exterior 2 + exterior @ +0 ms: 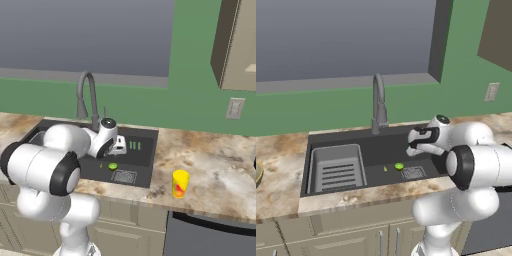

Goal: Remove the kiwi and lemon wedge from the sink. Then move the bowl and cup from the counter to the sink for washing.

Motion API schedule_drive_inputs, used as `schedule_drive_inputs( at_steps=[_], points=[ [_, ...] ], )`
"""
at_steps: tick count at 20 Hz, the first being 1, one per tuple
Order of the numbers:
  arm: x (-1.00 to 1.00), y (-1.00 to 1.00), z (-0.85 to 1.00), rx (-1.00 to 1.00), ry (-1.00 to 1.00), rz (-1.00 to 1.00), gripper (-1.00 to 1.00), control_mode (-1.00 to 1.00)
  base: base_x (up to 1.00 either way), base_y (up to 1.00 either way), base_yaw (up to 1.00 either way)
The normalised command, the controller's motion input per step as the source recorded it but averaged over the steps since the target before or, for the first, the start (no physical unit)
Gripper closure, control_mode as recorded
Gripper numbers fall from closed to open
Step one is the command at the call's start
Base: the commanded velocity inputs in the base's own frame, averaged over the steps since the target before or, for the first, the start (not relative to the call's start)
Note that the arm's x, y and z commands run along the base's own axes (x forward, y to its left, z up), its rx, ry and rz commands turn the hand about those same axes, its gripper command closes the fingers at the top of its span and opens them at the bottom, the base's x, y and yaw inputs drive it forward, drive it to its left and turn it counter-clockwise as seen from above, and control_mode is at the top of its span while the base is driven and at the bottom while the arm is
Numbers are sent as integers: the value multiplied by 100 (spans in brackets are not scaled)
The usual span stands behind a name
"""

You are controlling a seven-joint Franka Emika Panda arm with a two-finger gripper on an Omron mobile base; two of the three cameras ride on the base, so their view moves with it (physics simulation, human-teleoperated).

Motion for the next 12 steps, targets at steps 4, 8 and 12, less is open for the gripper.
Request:
schedule_drive_inputs(
  at_steps=[4, 8, 12],
  points=[
    [11, 7, -14, 0, 1, 0, -100, -100, 0, 0, 0],
    [14, 6, -14, 0, 6, 0, -100, -100, 0, 0, 0],
    [14, 5, -15, 0, 7, 0, -100, -100, 0, 0, 0]
  ],
)
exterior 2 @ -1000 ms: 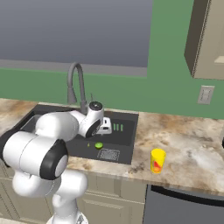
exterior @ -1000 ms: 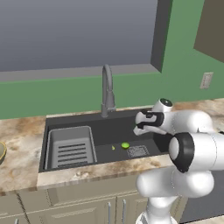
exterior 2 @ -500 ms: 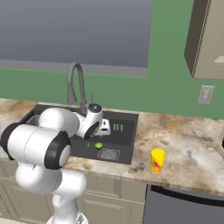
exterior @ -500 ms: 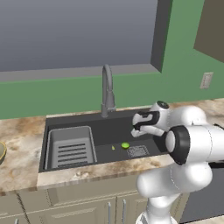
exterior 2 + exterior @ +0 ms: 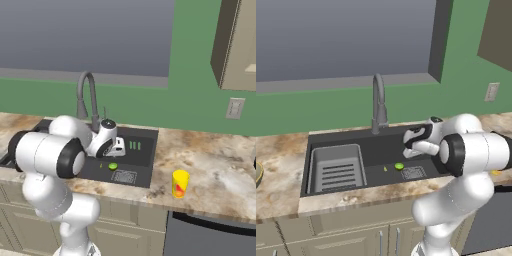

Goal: Remove the kiwi and lemon wedge from the sink. Then move the bowl and cup from the counter to the sink for washing.

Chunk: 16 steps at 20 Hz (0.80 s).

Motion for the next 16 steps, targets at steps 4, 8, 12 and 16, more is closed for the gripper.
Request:
schedule_drive_inputs(
  at_steps=[4, 8, 12, 16],
  points=[
    [14, 7, -14, 0, 5, 0, -100, -100, 0, 0, 0],
    [14, 5, -13, 0, 2, 0, -100, -100, 0, 0, 0],
    [15, 1, -12, 0, 0, 0, -100, -100, 0, 0, 0],
    [15, 1, -13, 0, 0, 0, -100, -100, 0, 0, 0]
  ],
)
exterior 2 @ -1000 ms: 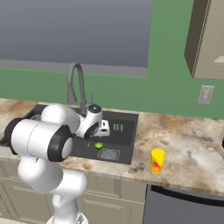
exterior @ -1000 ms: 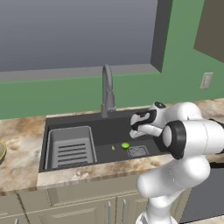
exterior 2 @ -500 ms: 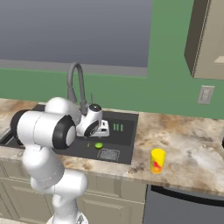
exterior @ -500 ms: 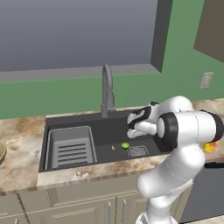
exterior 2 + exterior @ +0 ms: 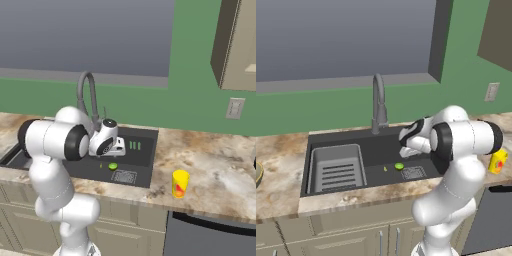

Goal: Remove the kiwi and lemon wedge from the sink. Then move the bowl and cup from the counter to the sink for washing.

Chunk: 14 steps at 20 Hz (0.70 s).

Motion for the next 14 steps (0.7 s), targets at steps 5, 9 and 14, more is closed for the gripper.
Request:
schedule_drive_inputs(
  at_steps=[5, 9, 14],
  points=[
    [17, 0, -14, 0, 0, 0, -100, -100, 0, 0, 0],
    [18, 0, -13, 0, 0, 0, -100, -100, 0, 0, 0],
    [18, 0, -14, 0, 0, 0, -100, -100, 0, 0, 0]
  ],
)
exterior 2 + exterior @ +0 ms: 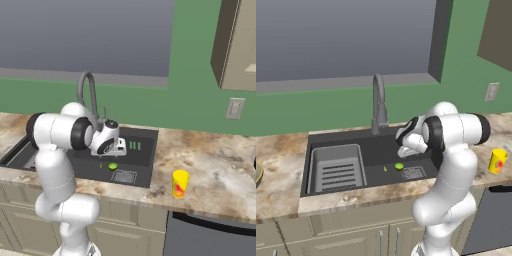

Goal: Remove the kiwi and lemon wedge from the sink. Then move the bowl and cup from the counter to the sink for washing.

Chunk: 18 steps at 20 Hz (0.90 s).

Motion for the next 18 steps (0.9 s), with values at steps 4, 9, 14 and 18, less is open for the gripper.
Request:
schedule_drive_inputs(
  at_steps=[4, 9, 14, 18],
  points=[
    [17, 0, -13, 0, 0, 0, -100, -100, 0, 0, 0],
    [16, 1, -14, 0, 0, 0, -100, -100, 0, 0, 0],
    [13, 3, -14, 0, 0, 0, -100, -100, 0, 0, 0],
    [12, 3, -15, 1, 0, 0, -100, -100, 0, 0, 0]
  ],
)
